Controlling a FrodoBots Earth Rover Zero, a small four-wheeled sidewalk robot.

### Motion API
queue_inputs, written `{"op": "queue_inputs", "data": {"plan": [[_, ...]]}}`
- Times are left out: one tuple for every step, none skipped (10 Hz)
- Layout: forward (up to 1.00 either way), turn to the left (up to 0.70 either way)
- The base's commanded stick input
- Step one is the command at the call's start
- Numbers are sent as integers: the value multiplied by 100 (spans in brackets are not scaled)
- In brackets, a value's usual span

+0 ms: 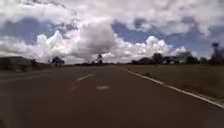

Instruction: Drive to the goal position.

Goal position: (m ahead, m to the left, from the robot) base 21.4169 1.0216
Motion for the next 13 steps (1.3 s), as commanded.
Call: {"op": "queue_inputs", "data": {"plan": [[100, -40], [100, -28], [100, -12], [100, 0], [100, 0], [100, 0], [100, 0], [100, 0], [100, 0], [100, 0], [100, 0], [100, 0], [100, 0]]}}
